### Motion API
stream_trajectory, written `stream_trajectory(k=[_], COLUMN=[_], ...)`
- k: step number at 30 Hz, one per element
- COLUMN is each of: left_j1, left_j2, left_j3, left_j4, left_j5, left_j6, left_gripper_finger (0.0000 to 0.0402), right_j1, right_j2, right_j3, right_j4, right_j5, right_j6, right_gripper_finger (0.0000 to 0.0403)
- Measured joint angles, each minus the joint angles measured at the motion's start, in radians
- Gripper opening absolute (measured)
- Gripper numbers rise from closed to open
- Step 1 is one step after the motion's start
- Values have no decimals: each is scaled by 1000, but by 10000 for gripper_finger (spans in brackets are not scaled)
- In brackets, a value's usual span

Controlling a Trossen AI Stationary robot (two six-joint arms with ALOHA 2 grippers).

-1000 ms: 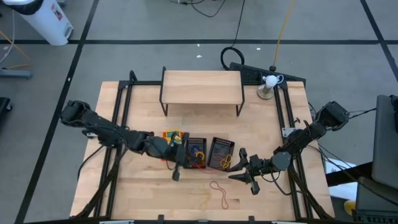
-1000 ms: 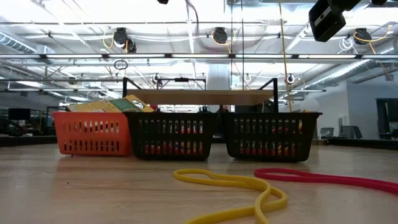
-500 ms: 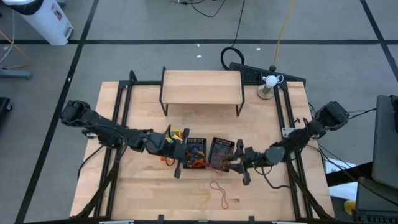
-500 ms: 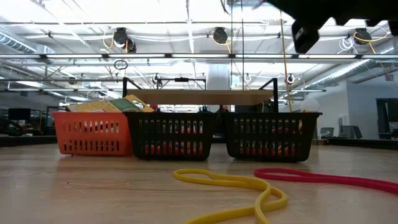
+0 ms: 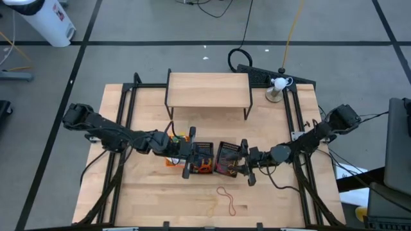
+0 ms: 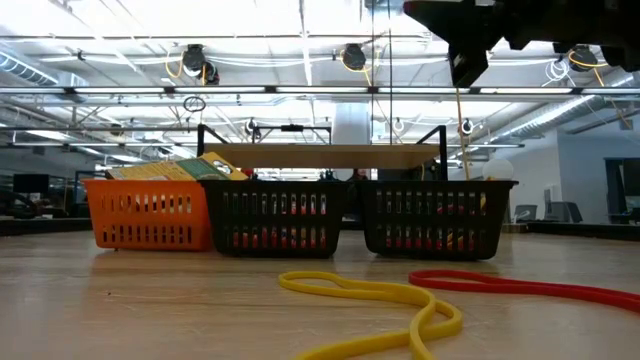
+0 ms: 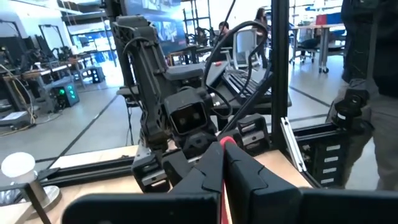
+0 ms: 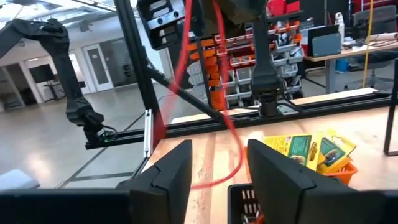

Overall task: Pick & Place Office Desk Supplies
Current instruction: Put the red rubber band into the right black bin

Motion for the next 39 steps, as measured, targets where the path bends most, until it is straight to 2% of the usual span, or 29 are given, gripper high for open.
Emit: stream_trajectory(k=[7, 11, 19, 28, 33, 39], left_j1=[9, 19, 21, 26, 26, 26], left_j2=[0, 1, 6, 9, 9, 9], left_j3=[0, 0, 0, 0, 0, 0], left_j4=[18, 24, 56, 68, 69, 69], left_j5=[0, 0, 0, 6, 6, 6], left_j6=[-5, -5, -10, -25, -27, -27], left_gripper_finger=[0, 0, 0, 0, 0, 0], right_j1=[-7, -7, -7, -10, -17, -18], right_j2=[0, 0, 0, 0, 0, 0], right_j3=[1, 1, 34, 88, 88, 88], right_j4=[17, 37, 46, -55, -69, -76], right_j5=[-1, -35, -52, -51, -47, -48], right_j6=[2, 6, -31, -36, -19, -37], right_gripper_finger=[183, 193, 190, 189, 156, 64])
